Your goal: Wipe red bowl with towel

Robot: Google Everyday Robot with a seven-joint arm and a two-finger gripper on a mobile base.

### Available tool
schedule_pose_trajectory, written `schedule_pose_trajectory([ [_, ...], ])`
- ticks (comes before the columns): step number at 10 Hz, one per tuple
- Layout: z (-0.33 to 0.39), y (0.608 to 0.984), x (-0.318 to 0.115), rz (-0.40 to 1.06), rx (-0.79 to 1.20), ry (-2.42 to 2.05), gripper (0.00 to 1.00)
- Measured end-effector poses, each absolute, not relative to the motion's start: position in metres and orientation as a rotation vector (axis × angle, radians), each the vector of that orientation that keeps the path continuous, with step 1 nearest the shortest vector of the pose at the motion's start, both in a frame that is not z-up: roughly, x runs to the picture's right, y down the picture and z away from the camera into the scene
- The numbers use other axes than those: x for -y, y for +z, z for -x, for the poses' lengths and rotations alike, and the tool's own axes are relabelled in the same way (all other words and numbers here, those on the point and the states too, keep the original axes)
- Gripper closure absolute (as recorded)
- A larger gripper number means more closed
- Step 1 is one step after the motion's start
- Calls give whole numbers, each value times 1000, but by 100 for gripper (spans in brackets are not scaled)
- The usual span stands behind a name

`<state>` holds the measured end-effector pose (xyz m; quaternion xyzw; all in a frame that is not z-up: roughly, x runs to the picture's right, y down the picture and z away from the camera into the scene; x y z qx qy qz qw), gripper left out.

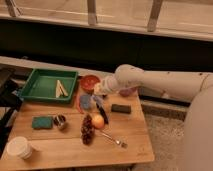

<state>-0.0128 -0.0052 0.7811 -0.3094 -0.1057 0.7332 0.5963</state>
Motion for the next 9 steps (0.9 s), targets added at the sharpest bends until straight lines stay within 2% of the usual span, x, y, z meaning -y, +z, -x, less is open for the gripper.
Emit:
schedule_pose_trajectory([
  [2, -6, 784, 20, 699, 261, 1734, 100],
  [6, -7, 785, 20, 705, 257, 1731, 100],
  [9, -13, 793, 42, 724, 257, 1691, 100],
])
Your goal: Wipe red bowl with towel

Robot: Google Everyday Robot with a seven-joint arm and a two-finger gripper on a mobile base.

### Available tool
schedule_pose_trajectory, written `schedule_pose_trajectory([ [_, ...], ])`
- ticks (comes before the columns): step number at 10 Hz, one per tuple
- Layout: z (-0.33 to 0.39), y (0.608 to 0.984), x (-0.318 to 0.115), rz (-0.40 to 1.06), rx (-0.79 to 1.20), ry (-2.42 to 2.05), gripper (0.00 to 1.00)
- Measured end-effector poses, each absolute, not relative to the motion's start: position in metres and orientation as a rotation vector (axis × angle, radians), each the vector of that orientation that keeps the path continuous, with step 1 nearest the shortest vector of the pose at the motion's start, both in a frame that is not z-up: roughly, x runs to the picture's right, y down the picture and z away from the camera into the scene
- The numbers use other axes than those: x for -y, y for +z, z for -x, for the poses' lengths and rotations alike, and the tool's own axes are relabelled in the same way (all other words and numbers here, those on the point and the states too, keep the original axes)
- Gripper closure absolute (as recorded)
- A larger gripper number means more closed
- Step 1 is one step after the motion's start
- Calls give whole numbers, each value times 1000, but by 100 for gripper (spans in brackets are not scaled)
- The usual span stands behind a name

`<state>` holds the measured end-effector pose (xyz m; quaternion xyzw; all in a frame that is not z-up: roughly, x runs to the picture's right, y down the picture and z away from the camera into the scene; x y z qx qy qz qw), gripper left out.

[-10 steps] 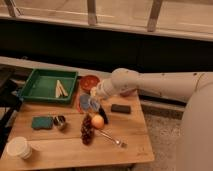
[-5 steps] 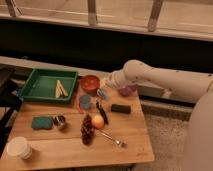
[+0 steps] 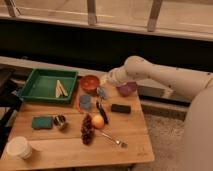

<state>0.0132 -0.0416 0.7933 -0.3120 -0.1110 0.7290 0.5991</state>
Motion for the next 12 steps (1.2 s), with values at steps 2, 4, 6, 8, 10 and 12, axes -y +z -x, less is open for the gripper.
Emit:
schedule_pose_trajectory([
  [2, -25, 810, 77, 723, 250, 1644, 100],
  [4, -25, 826, 108, 720, 266, 1609, 100],
  [6, -5, 843, 123, 740, 298, 1576, 100],
  [8, 33, 860, 125, 785, 355, 1537, 100],
  [10, 60, 873, 122, 825, 404, 1509, 100],
  [12, 84, 884, 111, 867, 431, 1485, 100],
])
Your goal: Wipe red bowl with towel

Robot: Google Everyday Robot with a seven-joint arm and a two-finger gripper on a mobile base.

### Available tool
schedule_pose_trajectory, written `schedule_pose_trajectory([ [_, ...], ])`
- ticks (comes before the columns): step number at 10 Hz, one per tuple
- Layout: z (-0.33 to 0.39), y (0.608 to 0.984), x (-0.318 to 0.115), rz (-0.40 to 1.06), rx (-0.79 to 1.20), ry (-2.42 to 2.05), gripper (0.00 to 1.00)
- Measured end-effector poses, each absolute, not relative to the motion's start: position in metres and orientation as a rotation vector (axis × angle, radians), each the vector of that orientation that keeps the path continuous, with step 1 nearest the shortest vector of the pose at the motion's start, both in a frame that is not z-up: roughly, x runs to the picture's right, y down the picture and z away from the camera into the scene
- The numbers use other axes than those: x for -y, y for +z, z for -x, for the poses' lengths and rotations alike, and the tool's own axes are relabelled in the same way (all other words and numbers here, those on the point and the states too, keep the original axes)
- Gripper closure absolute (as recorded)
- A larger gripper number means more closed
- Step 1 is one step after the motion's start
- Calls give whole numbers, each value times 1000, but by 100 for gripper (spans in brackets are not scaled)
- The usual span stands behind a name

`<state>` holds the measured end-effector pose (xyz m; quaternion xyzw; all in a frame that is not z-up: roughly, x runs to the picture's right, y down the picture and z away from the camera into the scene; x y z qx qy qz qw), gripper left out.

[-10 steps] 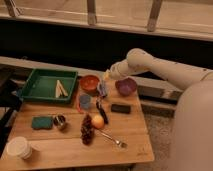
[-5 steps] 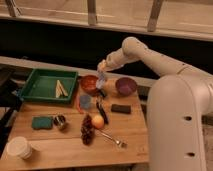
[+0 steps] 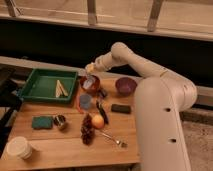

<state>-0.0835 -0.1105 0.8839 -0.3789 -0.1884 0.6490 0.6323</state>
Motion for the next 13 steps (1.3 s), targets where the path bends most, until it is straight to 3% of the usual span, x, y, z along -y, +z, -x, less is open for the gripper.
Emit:
schedule_pose_trajectory([
  [6, 80, 888, 108, 855, 409, 1489, 100],
  [9, 78, 921, 102, 767, 314, 1487, 100],
  [13, 67, 938, 96, 725, 252, 1492, 100],
])
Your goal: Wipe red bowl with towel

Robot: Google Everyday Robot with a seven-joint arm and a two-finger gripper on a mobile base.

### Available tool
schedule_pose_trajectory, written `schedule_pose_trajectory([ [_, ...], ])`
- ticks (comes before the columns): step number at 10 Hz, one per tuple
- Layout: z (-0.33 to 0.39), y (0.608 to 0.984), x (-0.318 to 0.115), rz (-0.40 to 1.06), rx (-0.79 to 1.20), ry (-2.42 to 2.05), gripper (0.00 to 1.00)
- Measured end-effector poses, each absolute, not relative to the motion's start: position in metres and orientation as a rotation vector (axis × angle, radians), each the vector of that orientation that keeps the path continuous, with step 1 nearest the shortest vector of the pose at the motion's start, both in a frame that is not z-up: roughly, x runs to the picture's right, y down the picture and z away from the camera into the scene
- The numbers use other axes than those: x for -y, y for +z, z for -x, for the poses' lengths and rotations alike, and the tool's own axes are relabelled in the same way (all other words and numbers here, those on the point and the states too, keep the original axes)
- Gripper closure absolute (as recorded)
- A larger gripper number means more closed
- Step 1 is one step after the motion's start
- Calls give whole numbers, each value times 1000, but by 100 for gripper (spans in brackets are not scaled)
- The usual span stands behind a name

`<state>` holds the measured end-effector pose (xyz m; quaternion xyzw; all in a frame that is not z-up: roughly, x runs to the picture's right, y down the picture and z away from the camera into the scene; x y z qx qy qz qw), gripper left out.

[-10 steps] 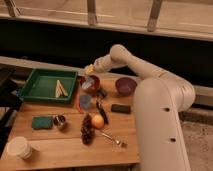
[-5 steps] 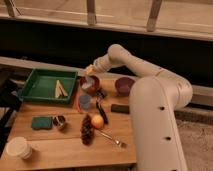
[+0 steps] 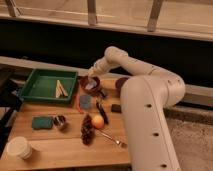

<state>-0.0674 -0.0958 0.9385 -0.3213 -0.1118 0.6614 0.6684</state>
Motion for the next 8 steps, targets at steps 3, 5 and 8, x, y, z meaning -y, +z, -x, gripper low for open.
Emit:
schedule_pose_trajectory([
  [3, 71, 951, 75, 768, 224, 1502, 100],
  [5, 76, 954, 60, 804, 209, 1513, 100],
  [8, 50, 946, 69, 732, 174, 1561, 100],
])
